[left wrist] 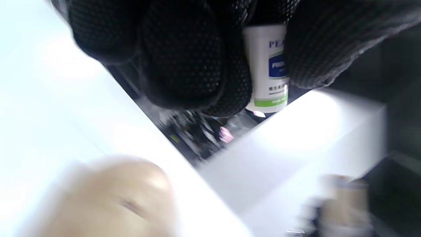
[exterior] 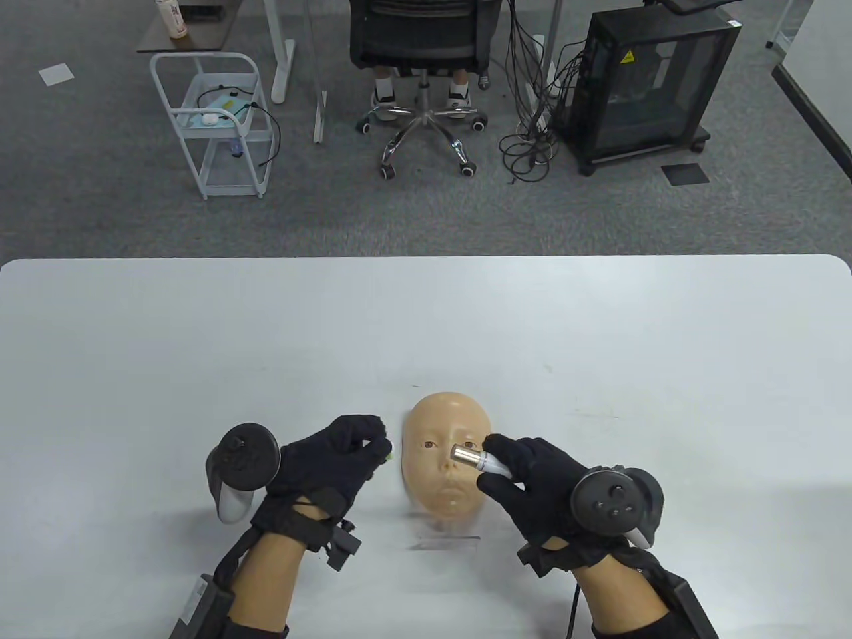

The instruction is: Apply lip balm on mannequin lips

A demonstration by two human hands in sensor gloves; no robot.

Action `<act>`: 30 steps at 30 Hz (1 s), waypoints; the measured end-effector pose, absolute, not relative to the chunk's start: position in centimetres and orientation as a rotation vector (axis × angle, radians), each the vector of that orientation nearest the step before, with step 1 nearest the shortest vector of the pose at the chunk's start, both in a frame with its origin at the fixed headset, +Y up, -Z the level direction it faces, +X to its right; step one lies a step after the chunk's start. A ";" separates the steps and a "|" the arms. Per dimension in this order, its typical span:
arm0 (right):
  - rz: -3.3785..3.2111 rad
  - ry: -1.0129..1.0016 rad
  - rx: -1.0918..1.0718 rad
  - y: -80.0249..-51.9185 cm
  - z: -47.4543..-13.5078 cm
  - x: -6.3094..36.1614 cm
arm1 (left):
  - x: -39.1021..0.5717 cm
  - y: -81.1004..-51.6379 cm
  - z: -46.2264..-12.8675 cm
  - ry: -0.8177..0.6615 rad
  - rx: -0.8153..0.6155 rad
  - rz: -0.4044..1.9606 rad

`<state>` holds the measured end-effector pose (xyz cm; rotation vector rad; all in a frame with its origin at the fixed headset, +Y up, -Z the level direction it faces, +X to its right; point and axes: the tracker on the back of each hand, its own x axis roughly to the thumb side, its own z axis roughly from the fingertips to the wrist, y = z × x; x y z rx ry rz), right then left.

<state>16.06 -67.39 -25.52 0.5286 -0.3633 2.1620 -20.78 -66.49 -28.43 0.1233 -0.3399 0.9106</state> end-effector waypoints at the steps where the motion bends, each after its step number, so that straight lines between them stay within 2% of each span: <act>1: 2.110 -0.331 0.507 -67.6 -25.8 16.5 | -21.3 -66.7 -28.8 -0.272 0.144 0.710; 3: 2.072 -0.316 0.517 -67.8 -26.0 16.8 | -21.5 -67.6 -29.5 -0.182 0.136 0.407; 4: 2.083 -0.324 0.516 -67.9 -26.1 16.9 | -21.7 -68.4 -30.0 -0.141 0.071 0.298; 6: 2.125 -0.326 0.535 -68.0 -26.0 16.8 | -22.1 -70.0 -30.7 -0.057 0.007 0.307; 8: 2.163 -0.351 0.560 -67.8 -25.8 16.6 | -22.4 -71.2 -31.2 -0.013 0.057 0.302; 13: 2.193 -0.383 0.592 -67.4 -25.3 16.3 | -23.5 -73.2 -32.1 0.086 -0.026 0.181; 24: 2.180 -0.362 0.585 -67.6 -25.5 16.6 | -24.4 -75.4 -32.6 0.161 -0.135 0.156; 30: 2.187 -0.352 0.592 -67.7 -25.5 16.4 | -24.3 -75.3 -32.5 0.186 -0.174 0.149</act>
